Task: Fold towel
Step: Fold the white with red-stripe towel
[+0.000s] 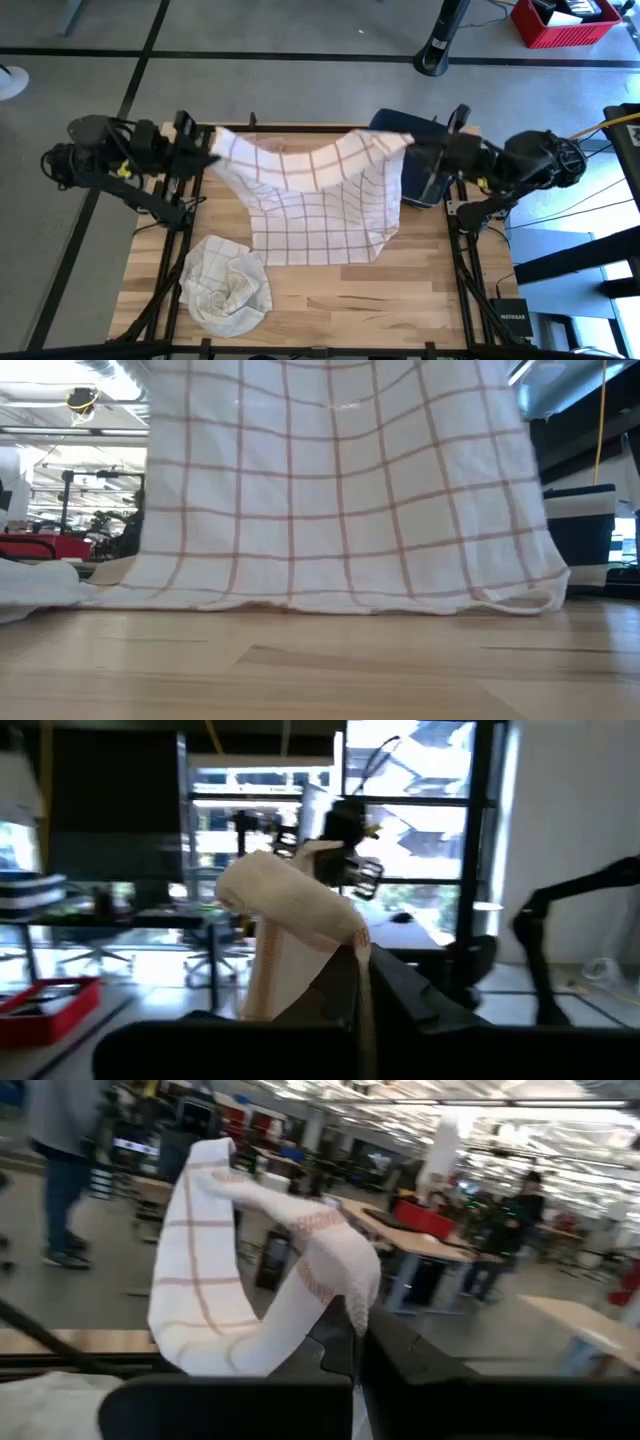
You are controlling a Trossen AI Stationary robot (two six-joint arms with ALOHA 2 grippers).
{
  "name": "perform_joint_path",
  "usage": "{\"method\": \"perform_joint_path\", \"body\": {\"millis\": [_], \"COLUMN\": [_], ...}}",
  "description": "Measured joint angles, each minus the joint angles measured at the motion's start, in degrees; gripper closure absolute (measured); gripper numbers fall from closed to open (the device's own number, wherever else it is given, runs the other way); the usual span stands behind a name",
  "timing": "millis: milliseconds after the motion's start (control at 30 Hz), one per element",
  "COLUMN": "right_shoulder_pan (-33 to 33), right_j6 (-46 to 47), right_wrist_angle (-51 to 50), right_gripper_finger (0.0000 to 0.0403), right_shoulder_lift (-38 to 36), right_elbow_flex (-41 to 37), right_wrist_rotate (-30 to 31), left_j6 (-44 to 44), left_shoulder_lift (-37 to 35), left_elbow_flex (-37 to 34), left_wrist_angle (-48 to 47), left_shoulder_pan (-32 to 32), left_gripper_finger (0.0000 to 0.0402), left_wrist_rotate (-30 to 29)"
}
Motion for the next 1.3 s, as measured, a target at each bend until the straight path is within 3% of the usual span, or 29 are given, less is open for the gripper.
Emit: {"method": "perform_joint_path", "body": {"millis": [133, 200, 300, 400, 467, 533, 800, 967, 1033, 1133, 1300], "right_shoulder_pan": [2.7, 2.3, -0.6, -6.9, -12.2, -18.2, -37.0, -39.2, -39.2, -36.9, -30.0], "right_j6": [1.2, 1.2, -0.6, -3.4, -5.8, -8.2, -19.9, -28.8, -30.8, -28.4, -23.7], "right_wrist_angle": [0.4, 0.5, 0.9, 3.1, 4.3, 6.8, 27.3, 40.1, 39.1, 33.6, 14.8], "right_gripper_finger": [0.0396, 0.0396, 0.0395, 0.0395, 0.0395, 0.0395, 0.0395, 0.0395, 0.0395, 0.0395, 0.0395], "right_shoulder_lift": [0.1, 0.0, 0.1, 0.5, 0.9, 2.1, 8.2, 10.7, 11.0, 10.7, 10.0], "right_elbow_flex": [0.0, 0.0, 0.0, 0.0, 0.0, 0.0, 0.0, 2.0, 5.1, 9.9, 16.9], "right_wrist_rotate": [1.2, 2.4, 3.0, 2.2, -0.5, -4.3, -22.4, -30.0, -32.1, -33.8, -33.8], "left_j6": [0.7, 2.8, 8.2, 16.4, 22.9, 28.7, 53.2, 64.3, 64.8, 59.7, 45.5], "left_shoulder_lift": [4.0, 4.9, 5.4, 5.4, 5.2, 5.1, 5.1, 5.0, 5.0, 5.2, 5.9], "left_elbow_flex": [4.7, 6.5, 7.9, 8.0, 8.0, 8.1, 8.1, 8.1, 8.5, 9.8, 12.4], "left_wrist_angle": [0.0, 0.0, 0.2, 0.5, 0.8, 1.2, 16.5, 31.6, 33.8, 32.5, 16.2], "left_shoulder_pan": [-5.2, -6.5, -6.8, -5.7, -3.9, -1.3, 9.2, 9.9, 8.5, 5.8, -0.6], "left_gripper_finger": [0.04, 0.04, 0.0398, 0.0398, 0.0399, 0.04, 0.0397, 0.0397, 0.0397, 0.0397, 0.0397], "left_wrist_rotate": [-0.2, -3.3, -12.8, -26.8, -34.1, -37.4, -37.2, -27.8, -22.5, -19.2, -19.0]}}
